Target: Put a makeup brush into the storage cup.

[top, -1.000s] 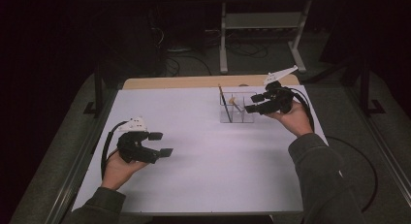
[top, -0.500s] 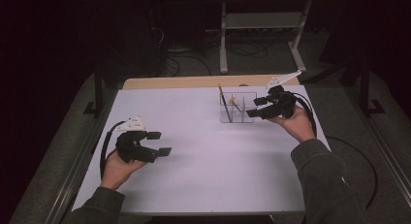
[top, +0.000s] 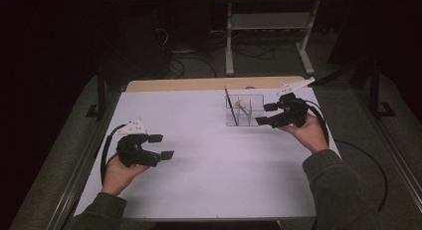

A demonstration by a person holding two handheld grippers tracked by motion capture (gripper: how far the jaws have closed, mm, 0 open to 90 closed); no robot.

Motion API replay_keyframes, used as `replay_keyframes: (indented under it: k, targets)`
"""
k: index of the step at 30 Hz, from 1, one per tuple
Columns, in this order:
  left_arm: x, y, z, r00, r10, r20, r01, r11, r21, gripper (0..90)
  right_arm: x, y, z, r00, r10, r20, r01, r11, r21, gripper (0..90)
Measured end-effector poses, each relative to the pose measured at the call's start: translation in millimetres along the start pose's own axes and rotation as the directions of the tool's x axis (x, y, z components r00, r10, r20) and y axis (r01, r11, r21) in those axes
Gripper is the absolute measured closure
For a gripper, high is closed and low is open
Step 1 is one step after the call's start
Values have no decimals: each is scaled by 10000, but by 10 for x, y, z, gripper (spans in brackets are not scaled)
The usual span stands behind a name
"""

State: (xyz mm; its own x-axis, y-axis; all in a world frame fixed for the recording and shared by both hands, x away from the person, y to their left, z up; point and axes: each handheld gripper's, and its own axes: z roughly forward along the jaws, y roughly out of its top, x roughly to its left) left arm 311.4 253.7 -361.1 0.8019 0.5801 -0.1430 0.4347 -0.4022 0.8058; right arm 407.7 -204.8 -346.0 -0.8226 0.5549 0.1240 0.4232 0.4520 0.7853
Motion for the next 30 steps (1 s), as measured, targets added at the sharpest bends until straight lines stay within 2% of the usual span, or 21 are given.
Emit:
replay_keyframes:
  k: [3, 13, 24, 30]
  targets:
    - [-3, 4, -8, 10000, 0, -30, 0, 10000, -81, 214, 29, -33, -31, 9999, -106, 50, 106, 9999, -80, 296]
    - [9, -20, -32, 9999, 43, -167, -43, 10000, -7, 208, 50, -200, -121, 9999, 114, 89, -112, 9996, -252, 288]
    - [4, -89, -27, 9997, -56, -220, 53, 9999, -140, 208, 70, -352, -131, 9994, 304, 140, -302, 9994, -139, 272]
    - [3, -111, -42, 9996, -142, -262, 137, 9998, -176, 208, 110, -374, -146, 9997, 183, 169, -180, 9997, -159, 270]
